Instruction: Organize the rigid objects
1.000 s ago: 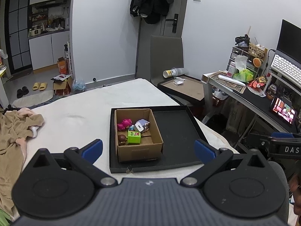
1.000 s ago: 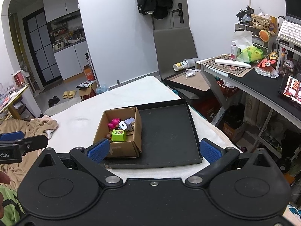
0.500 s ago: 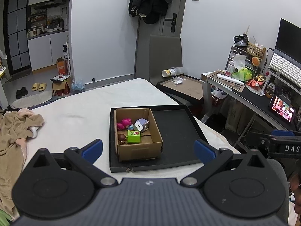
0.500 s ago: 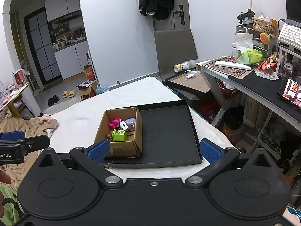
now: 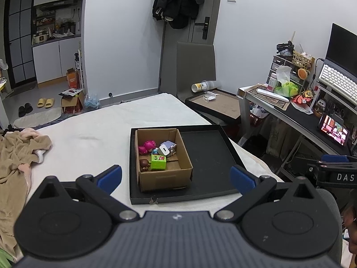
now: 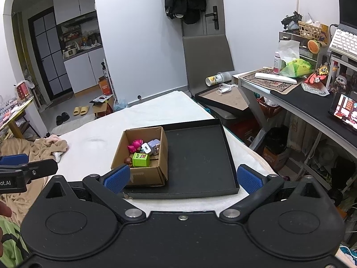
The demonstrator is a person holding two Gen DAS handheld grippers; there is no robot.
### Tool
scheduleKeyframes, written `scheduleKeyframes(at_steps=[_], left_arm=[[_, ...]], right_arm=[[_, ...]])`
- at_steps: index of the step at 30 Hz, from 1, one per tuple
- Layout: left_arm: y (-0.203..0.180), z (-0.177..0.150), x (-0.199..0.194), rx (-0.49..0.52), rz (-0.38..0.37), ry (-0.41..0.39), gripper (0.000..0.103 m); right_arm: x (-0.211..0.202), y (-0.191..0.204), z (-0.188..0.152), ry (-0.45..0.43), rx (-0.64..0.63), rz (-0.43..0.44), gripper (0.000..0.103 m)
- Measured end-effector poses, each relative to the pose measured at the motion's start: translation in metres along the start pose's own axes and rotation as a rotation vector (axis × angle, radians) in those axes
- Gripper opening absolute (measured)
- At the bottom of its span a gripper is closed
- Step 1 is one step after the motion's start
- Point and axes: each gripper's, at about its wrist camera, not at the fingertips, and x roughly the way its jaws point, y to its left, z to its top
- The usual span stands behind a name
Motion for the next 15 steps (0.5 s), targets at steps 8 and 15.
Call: scheduleKeyframes(at_steps=[8, 15], left_arm=[[-0.0015, -0.001, -0.0016, 0.011, -0.002, -0.002, 0.102], [-0.0018, -0.0027, 0.0021, 0.013, -0.005, 0.009, 0.102]], right_arm=[[-0.0009, 0.0027, -0.0026, 0.003, -0.014, 0.006, 0.103], [0.0021, 0.0044, -0.0034, 0.006, -0.02, 0.013, 0.103]])
